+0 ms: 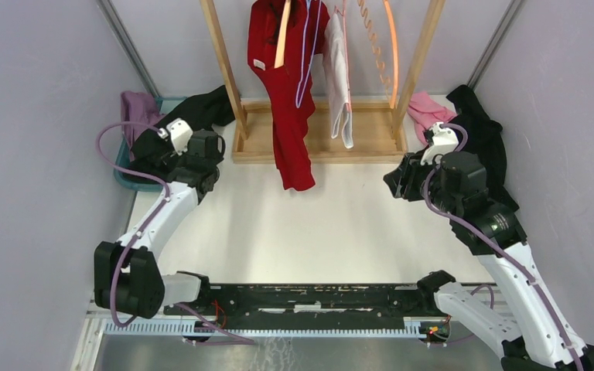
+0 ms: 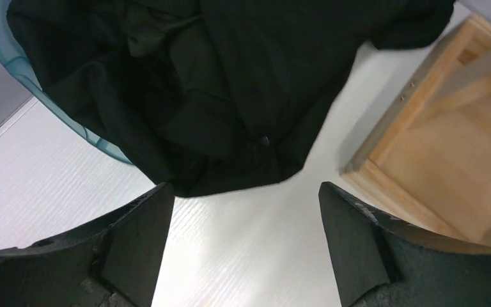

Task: Place the skirt on the hanger
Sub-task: Pick up the skirt from the bin.

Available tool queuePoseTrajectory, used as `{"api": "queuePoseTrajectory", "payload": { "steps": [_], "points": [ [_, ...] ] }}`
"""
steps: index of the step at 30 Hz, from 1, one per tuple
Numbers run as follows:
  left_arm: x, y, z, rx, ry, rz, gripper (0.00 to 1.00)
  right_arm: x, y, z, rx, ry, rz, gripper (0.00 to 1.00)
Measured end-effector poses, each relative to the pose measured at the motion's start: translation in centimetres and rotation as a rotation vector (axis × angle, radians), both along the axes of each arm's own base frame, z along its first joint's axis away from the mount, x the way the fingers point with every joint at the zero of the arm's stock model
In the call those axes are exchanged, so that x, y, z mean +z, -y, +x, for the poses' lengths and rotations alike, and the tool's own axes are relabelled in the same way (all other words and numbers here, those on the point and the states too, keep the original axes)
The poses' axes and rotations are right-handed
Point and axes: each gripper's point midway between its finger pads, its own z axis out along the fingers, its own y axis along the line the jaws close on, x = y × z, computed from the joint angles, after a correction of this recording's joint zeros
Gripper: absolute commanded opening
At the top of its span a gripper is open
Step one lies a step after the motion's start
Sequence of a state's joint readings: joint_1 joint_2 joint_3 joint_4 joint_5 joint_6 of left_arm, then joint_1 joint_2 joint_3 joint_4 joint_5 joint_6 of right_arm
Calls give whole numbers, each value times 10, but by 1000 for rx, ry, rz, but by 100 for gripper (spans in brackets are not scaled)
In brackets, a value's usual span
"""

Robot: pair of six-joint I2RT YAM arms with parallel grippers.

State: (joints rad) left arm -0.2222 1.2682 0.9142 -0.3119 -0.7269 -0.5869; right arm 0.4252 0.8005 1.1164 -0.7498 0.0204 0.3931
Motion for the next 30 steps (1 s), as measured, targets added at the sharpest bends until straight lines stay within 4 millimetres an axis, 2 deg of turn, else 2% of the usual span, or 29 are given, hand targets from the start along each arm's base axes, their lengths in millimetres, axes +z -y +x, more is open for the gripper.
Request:
{"api": "queuePoseTrajectory", "payload": {
  "steps": [5,11,12,15,19,21,25,30],
  "points": [
    [-10,-14,16,61,35,-16,81,-5,1,-10,13,4,13,50],
    [-37,-18,36,93,25,-16,79,-4,4,-16,14,18,17,50],
    [-42,-20,38,97,18,-15,76,-4,4,-17,15,19,16,50],
    [-53,-26,41,116,3,-15,50,-8,6,-20,17,14,11,49],
    [-50,-34,47,135,37,-31,14,-17,6,-21,22,-3,4,49],
    [-49,-38,49,145,48,-41,5,-23,5,-21,24,-16,-1,49],
    [-50,-42,56,149,55,-58,3,-31,4,-22,32,-37,-7,49],
    [-39,-38,62,127,82,-79,3,-38,2,-22,42,-53,-8,49]
  ]
}}
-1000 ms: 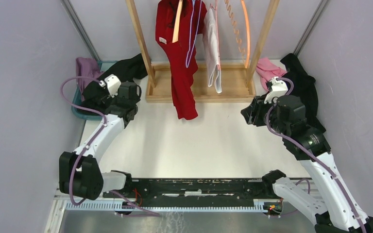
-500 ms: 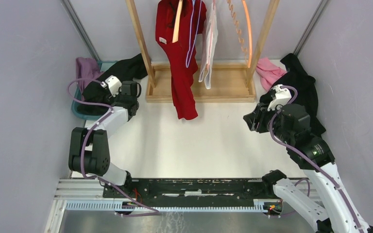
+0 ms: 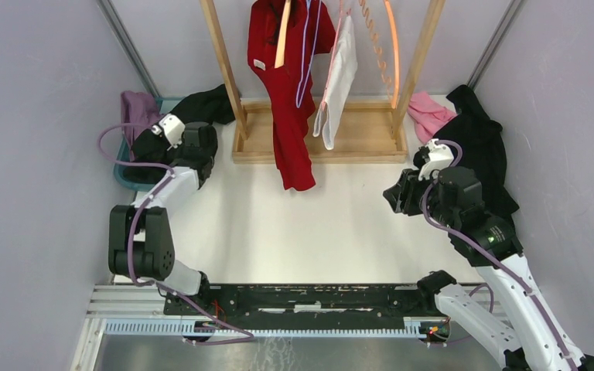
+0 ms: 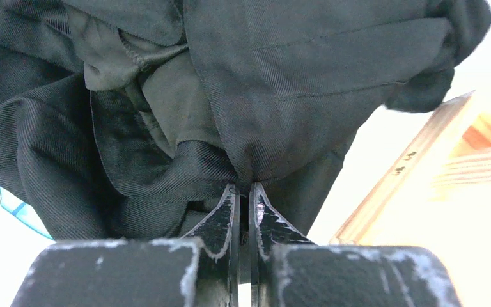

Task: Place the skirt on the hanger
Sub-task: Pick up the skirt from the bin, then place the skirt at the center of the board.

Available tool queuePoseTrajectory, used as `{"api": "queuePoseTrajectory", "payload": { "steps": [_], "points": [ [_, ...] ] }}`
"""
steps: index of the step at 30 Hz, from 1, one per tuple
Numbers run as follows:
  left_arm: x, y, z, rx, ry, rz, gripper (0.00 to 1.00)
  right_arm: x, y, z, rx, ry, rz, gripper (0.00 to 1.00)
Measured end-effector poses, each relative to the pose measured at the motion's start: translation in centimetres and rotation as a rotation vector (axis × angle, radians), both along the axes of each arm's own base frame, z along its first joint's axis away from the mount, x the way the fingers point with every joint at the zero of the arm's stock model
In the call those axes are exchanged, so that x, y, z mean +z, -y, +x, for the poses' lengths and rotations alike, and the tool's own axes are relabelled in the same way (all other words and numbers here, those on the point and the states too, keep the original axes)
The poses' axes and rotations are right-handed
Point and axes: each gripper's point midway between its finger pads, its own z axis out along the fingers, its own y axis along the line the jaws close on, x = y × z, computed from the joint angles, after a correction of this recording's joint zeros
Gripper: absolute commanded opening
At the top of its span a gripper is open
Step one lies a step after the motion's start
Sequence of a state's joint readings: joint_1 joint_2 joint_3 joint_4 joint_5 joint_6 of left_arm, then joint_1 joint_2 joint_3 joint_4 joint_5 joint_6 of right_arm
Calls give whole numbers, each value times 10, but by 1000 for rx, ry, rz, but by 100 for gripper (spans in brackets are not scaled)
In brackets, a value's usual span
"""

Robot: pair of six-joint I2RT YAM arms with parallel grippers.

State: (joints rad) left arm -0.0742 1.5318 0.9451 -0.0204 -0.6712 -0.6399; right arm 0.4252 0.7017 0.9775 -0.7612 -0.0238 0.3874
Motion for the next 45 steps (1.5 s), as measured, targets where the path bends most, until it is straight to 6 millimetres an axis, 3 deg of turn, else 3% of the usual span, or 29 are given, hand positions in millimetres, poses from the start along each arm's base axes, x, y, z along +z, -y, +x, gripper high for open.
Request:
{"api": "queuePoseTrajectory", "payload": {
  "steps": [3,13,24,30,35,45],
  "points": [
    [19,4,-2,-24,44,-19,3,-3,-1,0,5,-5,1,49],
    [143,33,-19,-168,297,-98,3,-3,-5,-1,26,4,18,49],
    [211,83,-72,-432,368,-202,3,8,-15,-15,92,19,80,49],
    [218,137,-109,-658,362,-272,3,12,-24,-23,140,1,120,49],
    [207,185,-138,-833,332,-358,3,20,-32,-31,185,-12,159,49],
    [123,318,-193,-1175,64,-466,4,21,-41,-40,233,-53,200,47]
  ]
}}
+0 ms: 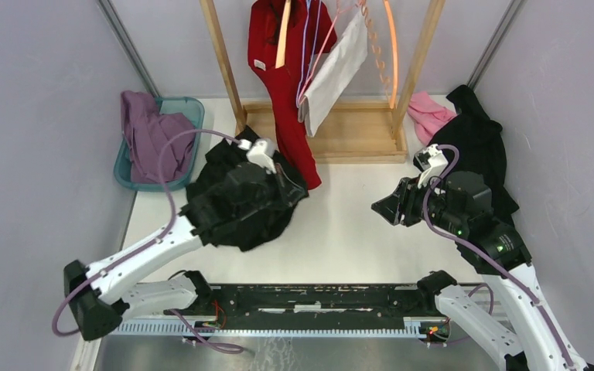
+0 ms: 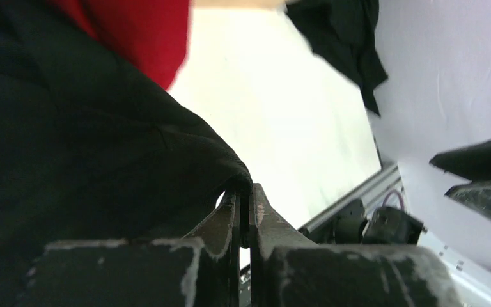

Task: Place the skirt on the hanger
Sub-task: Place the skirt at the center of the board.

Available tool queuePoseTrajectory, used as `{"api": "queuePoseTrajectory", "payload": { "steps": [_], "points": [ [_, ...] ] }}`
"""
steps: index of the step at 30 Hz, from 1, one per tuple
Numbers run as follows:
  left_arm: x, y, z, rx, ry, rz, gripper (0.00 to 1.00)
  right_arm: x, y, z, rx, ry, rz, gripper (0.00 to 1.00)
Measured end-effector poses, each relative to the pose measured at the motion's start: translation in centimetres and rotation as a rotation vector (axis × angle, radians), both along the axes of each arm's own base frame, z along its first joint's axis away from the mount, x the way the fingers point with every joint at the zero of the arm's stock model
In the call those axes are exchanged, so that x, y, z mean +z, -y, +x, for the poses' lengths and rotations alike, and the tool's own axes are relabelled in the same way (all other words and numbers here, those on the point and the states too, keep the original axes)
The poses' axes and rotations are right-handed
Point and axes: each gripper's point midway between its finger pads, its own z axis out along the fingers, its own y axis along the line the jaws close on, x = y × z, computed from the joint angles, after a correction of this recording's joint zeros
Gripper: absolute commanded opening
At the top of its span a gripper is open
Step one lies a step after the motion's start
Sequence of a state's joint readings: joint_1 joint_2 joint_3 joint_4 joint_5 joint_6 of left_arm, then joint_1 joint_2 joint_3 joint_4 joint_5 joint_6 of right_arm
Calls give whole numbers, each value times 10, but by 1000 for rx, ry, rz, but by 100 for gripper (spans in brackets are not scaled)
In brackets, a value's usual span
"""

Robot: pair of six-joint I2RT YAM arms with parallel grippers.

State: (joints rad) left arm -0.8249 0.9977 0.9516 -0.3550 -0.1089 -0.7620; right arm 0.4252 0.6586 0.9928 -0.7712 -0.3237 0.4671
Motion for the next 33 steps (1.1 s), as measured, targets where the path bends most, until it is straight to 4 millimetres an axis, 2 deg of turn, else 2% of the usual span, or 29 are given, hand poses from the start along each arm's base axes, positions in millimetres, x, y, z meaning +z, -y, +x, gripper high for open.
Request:
{"api": "queuePoseTrajectory", "payload": {
  "steps": [6,7,9,11,15,17,20,23,29,31,33],
  "points": [
    [-48,84,-32,-177,-51,53,7,-7,5,0,-26,-20,-23,46],
    [-56,95,-35,-196,-59,68,13,-9,7,1,-36,-24,-32,47],
    [-72,119,-39,-234,-75,95,37,-15,12,1,-61,-33,-55,47],
    [-84,140,-41,-267,-88,109,53,-21,18,2,-83,-41,-80,47],
    [-91,161,-37,-297,-98,110,64,-37,26,4,-117,-62,-130,47],
    [-89,163,-37,-304,-92,110,69,-47,27,4,-121,-82,-146,47],
    [-81,163,-40,-312,-74,108,70,-66,28,4,-120,-122,-170,47],
    [-73,155,-48,-314,-57,132,70,-86,26,7,-113,-173,-195,47],
    [-52,115,-65,-244,-8,216,69,-116,23,13,-104,-235,-233,48],
    [-59,97,-71,-216,-8,255,68,-119,23,16,-107,-238,-237,48],
    [-80,75,-80,-188,-35,315,67,-117,22,20,-116,-221,-234,49]
  ]
}}
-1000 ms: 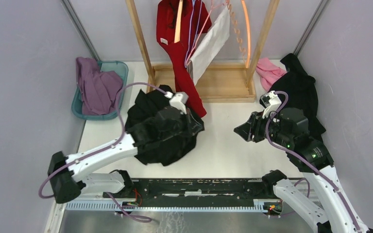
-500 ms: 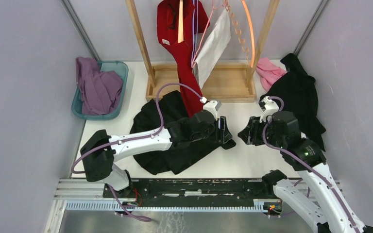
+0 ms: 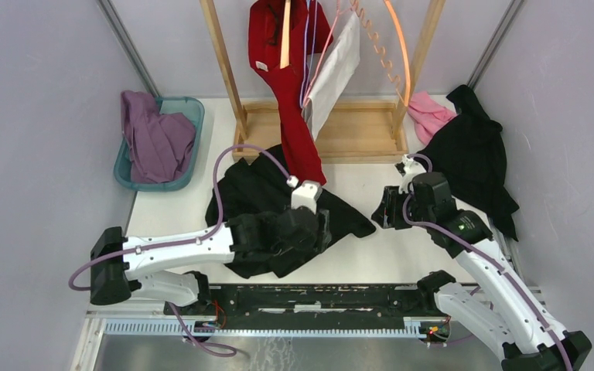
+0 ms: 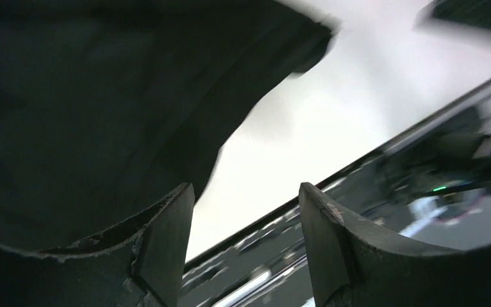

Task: Place the skirt on the hanger
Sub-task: Place the skirt at the center of the board, then pick up the hanger from the clothesline.

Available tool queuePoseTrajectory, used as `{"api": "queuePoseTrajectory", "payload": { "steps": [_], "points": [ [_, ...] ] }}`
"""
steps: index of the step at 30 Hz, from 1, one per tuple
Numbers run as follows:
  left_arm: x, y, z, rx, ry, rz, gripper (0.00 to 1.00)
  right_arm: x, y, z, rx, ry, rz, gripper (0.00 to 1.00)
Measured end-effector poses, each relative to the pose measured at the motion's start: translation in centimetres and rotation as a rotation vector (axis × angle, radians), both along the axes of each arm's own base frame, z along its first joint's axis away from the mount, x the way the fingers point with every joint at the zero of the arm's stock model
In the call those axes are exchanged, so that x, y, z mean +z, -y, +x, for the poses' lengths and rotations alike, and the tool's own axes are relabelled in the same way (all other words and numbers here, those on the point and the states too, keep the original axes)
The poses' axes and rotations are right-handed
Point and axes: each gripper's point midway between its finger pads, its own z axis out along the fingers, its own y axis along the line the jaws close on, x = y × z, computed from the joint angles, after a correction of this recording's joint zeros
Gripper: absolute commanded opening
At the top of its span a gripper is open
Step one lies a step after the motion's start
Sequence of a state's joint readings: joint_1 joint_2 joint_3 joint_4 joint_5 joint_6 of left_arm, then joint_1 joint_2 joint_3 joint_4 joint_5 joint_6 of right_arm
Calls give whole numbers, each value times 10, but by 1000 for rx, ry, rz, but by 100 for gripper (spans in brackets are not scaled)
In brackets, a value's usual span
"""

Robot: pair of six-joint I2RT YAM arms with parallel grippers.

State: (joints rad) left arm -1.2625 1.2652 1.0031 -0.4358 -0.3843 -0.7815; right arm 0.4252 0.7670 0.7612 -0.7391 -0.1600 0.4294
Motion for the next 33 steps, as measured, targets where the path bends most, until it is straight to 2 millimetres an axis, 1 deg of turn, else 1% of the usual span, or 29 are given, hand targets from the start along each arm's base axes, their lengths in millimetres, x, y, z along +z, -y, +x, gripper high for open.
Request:
{"api": "queuePoseTrajectory", "payload": {
  "steps": [1,2,4,6,8,10,11,14,15,16,19,21,22,23,24,25,26,28,29,30,33],
  "points": [
    [-12,-10,-5,9,-12,33,67,2,0,2,-3,9,1,48],
    [-31,-25,-11,23,-29,87,67,6,-1,3,-2,15,2,48],
    [-58,-49,-24,38,-57,173,66,18,-2,9,0,35,2,48],
    [-79,-70,-35,54,-83,242,65,42,-4,16,0,89,14,49],
    [-91,-85,-42,69,-97,277,65,76,-3,22,-5,162,26,49],
    [-94,-93,-47,80,-106,283,64,120,-1,29,-11,252,34,49],
    [-93,-94,-49,87,-104,276,64,145,0,34,-17,300,35,49],
    [-87,-95,-49,101,-96,250,64,225,7,50,-55,470,32,50],
    [-86,-95,-49,104,-92,249,64,259,12,57,-82,542,24,51],
    [-85,-96,-49,108,-91,247,64,267,13,59,-88,561,25,51],
    [-84,-98,-50,116,-94,244,64,312,22,78,-146,658,-20,52],
    [-82,-98,-51,118,-95,234,64,337,25,96,-182,722,-48,52],
    [-80,-98,-51,116,-94,224,64,346,25,107,-198,747,-64,52],
    [-77,-98,-51,116,-93,213,64,352,23,121,-209,765,-80,52],
    [-74,-98,-51,118,-89,202,64,353,21,136,-218,771,-95,52],
    [-71,-99,-50,124,-83,192,64,351,19,155,-227,770,-114,52],
    [-69,-101,-49,131,-77,187,65,351,18,168,-234,772,-124,52],
    [-65,-109,-46,151,-60,191,66,333,16,205,-247,742,-155,52],
    [-63,-115,-44,163,-49,197,66,319,16,224,-254,713,-175,52],
    [-59,-119,-42,174,-36,199,66,307,17,240,-256,687,-184,52],
    [-48,-127,-38,194,-12,181,66,279,26,274,-270,629,-201,53]
  ]
}}
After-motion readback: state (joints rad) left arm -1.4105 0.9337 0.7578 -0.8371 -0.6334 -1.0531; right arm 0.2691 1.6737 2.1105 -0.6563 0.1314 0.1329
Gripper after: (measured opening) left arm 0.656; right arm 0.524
